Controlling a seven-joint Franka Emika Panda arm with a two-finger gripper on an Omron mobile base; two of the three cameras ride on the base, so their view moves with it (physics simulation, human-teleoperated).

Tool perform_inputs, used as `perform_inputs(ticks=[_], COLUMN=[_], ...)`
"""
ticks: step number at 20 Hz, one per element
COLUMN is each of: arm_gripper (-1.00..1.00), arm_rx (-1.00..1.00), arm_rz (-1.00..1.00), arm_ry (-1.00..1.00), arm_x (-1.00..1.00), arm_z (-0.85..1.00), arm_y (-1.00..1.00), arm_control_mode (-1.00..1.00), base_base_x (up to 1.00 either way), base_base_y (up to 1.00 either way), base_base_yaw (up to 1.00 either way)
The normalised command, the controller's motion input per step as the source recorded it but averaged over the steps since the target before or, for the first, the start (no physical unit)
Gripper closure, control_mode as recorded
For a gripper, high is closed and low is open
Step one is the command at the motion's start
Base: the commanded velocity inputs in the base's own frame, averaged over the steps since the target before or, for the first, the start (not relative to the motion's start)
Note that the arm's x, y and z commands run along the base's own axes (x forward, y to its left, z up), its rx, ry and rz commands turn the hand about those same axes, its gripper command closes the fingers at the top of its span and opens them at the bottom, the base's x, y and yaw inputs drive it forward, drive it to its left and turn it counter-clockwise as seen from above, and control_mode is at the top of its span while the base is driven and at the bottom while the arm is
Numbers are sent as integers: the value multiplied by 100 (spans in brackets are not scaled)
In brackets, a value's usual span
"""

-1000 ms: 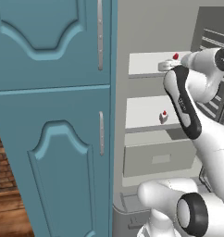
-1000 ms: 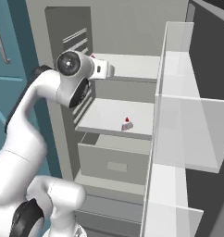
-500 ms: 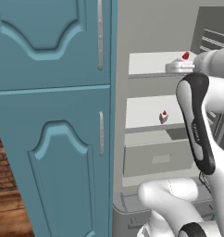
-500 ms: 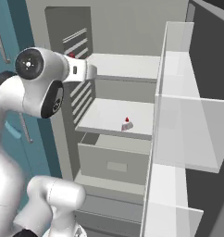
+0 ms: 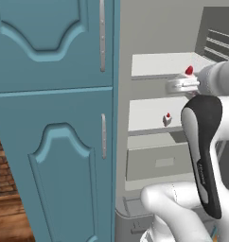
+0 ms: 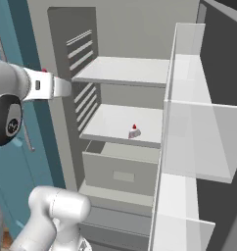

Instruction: Take the cakes from the fridge and place them on the empty tray on the dining counter.

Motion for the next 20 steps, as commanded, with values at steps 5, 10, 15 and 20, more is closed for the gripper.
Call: perform_inputs(ticks=[5, 10, 15, 20], arm_gripper=[100, 100, 100, 100], arm_rx=[0, 0, 0, 0], arm_rz=[0, 0, 0, 0], arm_ry=[5, 0, 0, 0], arm_x=[-37, 0, 0, 0], arm_z=[0, 0, 0, 0], arm_y=[17, 0, 0, 0], arm_control_mode=[100, 100, 100, 100], base_base_x=[-35, -100, -100, -99], base_base_y=[8, 7, 23, 48], base_base_yaw=[0, 0, 0, -17])
